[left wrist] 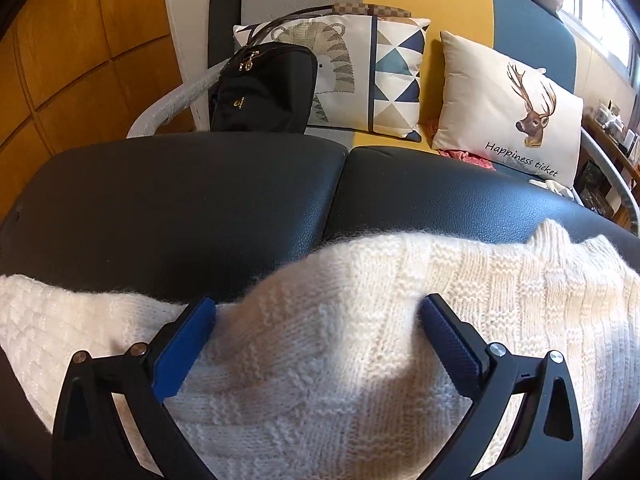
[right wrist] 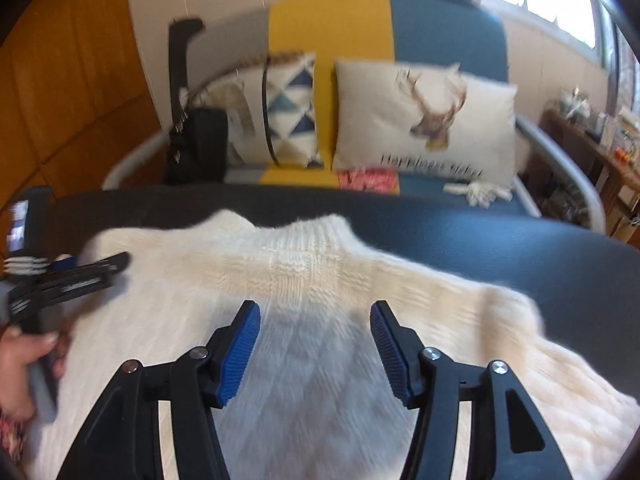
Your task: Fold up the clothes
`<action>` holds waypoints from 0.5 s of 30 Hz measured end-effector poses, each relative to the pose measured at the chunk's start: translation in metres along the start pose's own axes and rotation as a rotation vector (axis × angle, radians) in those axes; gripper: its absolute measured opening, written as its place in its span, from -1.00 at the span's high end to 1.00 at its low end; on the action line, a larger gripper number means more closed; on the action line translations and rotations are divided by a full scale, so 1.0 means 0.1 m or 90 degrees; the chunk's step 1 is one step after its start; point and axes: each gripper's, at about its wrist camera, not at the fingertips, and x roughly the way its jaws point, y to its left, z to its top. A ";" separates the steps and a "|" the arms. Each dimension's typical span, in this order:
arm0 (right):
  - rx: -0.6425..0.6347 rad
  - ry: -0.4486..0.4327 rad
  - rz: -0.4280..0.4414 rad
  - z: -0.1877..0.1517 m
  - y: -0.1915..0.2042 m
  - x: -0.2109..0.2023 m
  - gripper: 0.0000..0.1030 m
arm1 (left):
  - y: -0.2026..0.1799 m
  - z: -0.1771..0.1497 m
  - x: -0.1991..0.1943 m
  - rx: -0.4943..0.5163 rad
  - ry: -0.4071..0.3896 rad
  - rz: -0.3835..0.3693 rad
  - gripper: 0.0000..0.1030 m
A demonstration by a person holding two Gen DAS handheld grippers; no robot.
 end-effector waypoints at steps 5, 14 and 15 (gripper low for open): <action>0.072 0.076 -0.156 -0.30 -0.58 0.03 -0.22 | 0.00 -0.01 -0.02 0.004 -0.001 0.001 -1.00; 0.190 0.032 -0.124 -0.40 -1.14 -0.41 -0.16 | -0.01 0.02 -0.07 0.030 0.040 -0.026 -1.00; 0.198 0.006 -0.104 -0.40 -1.07 -0.55 -0.17 | 0.00 0.03 -0.10 0.045 0.058 -0.042 -1.00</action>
